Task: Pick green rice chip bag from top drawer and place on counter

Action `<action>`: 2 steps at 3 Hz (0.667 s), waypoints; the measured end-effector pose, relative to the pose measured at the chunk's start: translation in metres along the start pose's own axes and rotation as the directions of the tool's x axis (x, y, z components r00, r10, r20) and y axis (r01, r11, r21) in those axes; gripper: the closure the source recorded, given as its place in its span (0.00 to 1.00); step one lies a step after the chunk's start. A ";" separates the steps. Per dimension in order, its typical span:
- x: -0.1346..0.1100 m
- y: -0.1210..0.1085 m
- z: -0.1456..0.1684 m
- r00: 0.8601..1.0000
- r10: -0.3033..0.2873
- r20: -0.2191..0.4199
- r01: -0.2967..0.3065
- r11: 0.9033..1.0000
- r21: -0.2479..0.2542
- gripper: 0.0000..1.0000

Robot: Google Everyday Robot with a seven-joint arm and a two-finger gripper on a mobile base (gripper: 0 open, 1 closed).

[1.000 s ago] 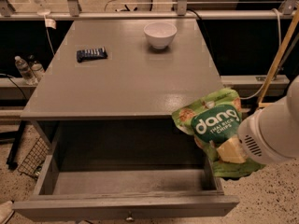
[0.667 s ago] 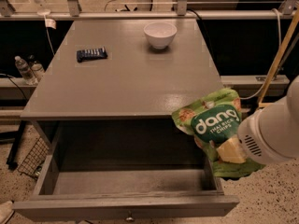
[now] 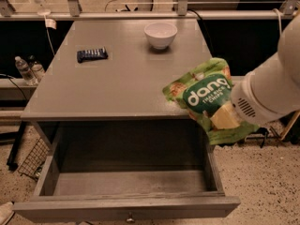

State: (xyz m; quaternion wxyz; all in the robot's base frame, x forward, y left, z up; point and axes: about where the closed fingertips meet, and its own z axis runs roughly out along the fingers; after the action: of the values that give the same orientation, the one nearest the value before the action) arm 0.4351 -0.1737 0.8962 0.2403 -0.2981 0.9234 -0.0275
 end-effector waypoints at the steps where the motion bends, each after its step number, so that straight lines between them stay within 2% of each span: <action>1: -0.036 -0.013 0.001 0.998 -0.061 0.017 0.061 0.998 -0.008 1.00; 2: -0.069 -0.025 0.020 0.995 -0.096 0.005 0.096 0.994 -0.046 1.00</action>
Offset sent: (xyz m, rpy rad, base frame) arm 0.1230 0.0327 0.0093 0.0008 0.0667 0.1590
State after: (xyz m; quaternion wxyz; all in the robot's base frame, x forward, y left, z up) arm 0.5070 -0.1535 0.9130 0.2330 -0.3478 0.9080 -0.0172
